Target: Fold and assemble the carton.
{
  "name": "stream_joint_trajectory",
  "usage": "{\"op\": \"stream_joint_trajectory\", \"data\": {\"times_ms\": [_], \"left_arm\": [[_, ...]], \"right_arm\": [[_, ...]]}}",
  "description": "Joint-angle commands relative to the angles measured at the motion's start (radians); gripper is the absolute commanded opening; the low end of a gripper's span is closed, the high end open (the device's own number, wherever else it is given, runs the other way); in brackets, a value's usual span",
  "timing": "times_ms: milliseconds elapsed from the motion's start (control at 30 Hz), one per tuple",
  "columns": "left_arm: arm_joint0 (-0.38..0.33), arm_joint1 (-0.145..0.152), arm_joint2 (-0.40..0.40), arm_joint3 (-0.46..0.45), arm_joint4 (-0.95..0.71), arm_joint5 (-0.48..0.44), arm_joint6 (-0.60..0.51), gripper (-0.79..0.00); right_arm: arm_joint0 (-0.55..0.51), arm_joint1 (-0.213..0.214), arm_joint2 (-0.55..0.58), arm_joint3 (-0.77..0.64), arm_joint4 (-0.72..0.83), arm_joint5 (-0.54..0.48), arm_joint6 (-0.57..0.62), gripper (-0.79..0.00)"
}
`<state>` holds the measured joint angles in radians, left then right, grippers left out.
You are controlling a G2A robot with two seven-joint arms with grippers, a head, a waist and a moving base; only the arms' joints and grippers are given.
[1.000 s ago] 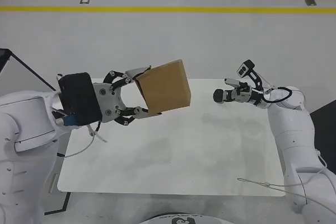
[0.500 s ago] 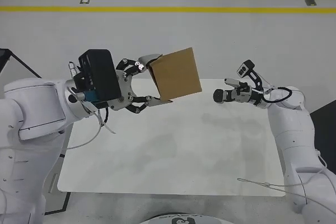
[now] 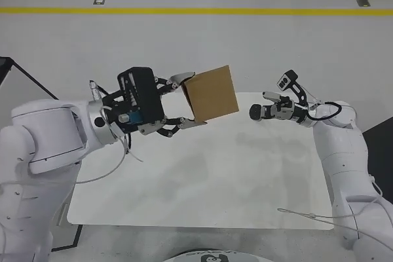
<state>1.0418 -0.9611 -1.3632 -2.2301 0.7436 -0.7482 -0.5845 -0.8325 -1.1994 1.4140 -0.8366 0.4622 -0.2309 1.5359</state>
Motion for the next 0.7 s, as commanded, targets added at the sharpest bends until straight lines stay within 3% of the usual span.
{"op": "stream_joint_trajectory", "data": {"times_ms": [0,400,667], "left_arm": [[0.007,0.0,-0.007,0.005,-0.046,0.02,0.023,-0.785],[0.082,0.001,-0.009,0.073,-0.308,0.029,0.123,-0.785],[0.079,0.004,-0.013,0.073,-0.301,-0.007,0.094,-0.785]], "right_arm": [[0.0,0.0,0.0,0.0,0.0,0.0,0.0,0.0],[0.0,0.0,0.0,0.0,0.0,0.0,0.0,0.0],[0.0,0.0,0.0,0.0,0.0,0.0,0.0,0.0]]}}
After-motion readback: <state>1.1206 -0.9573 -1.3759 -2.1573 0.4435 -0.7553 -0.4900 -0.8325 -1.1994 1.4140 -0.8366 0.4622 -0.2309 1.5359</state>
